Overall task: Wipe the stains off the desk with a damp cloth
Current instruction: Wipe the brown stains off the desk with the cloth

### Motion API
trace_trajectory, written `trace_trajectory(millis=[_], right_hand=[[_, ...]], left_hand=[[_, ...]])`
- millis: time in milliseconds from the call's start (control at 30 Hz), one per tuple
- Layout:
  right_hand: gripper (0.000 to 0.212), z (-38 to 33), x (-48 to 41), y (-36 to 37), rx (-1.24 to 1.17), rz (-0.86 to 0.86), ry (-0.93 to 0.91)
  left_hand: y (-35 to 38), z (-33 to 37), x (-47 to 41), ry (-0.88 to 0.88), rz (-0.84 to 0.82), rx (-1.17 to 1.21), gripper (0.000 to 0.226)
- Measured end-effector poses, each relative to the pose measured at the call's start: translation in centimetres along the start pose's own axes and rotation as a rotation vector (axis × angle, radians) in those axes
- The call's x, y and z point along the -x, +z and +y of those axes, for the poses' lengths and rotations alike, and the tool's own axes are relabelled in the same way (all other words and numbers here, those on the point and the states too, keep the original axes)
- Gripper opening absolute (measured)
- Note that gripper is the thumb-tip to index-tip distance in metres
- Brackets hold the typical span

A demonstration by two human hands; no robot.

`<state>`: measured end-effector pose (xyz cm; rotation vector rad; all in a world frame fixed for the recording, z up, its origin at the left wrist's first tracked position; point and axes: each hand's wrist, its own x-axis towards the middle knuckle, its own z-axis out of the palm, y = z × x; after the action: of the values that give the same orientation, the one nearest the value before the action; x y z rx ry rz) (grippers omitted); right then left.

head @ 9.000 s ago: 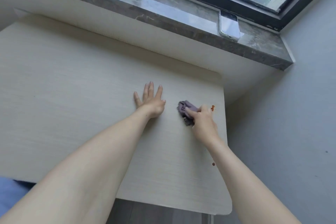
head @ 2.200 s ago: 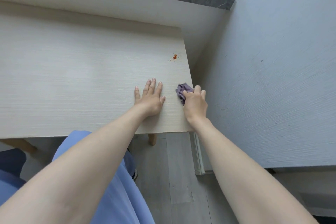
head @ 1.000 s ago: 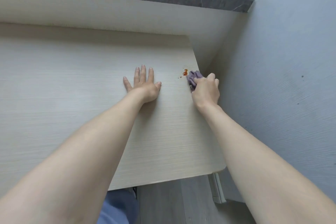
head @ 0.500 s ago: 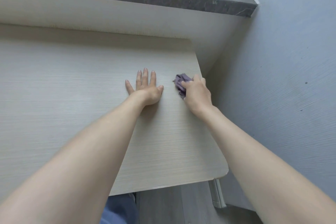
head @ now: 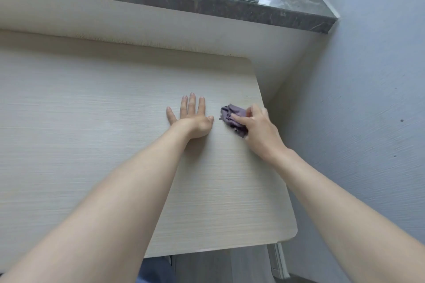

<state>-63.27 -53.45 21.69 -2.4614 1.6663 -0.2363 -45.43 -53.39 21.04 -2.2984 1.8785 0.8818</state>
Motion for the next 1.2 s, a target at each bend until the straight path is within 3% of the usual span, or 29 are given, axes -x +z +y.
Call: trace_trajectory(millis=[133, 267, 367, 500, 700, 833, 1100, 1200], right_hand=[[0.038, -1.0, -2.6, 0.2, -0.018, 0.035, 0.233], [0.042, -1.6, 0.0, 0.1, 0.019, -0.032, -0.01], [0.05, -0.5, -0.2, 0.1, 0.09, -0.035, -0.052], [0.034, -1.7, -3.5, 0.2, 0.081, 0.035, 0.236], [0.038, 0.3, -3.4, -0.1, 0.105, 0.005, 0.107], [0.023, 1.0, -6.4, -1.0, 0.102, -0.01, 0.308], [0.039, 3.0, -4.2, -0.2, 0.146, 0.017, 0.008], [0.031, 2.3, -6.6, -0.6, 0.124, 0.056, 0.229]], left_hand=[[0.1, 0.1, 0.3, 0.003, 0.016, 0.011, 0.058], [-0.2, -0.1, 0.1, 0.011, -0.011, 0.013, 0.056], [-0.2, -0.4, 0.0, 0.018, -0.028, 0.02, 0.057], [-0.9, -0.3, -0.1, 0.029, -0.047, 0.012, 0.056], [-1.7, -0.5, -2.8, -0.047, 0.295, 0.009, 0.048], [-1.6, -0.1, -4.8, -0.139, 0.261, 0.051, 0.056], [-1.7, -0.2, -5.7, -0.172, 0.156, 0.063, 0.055], [-1.8, -0.3, -5.7, -0.162, 0.161, 0.062, 0.056]])
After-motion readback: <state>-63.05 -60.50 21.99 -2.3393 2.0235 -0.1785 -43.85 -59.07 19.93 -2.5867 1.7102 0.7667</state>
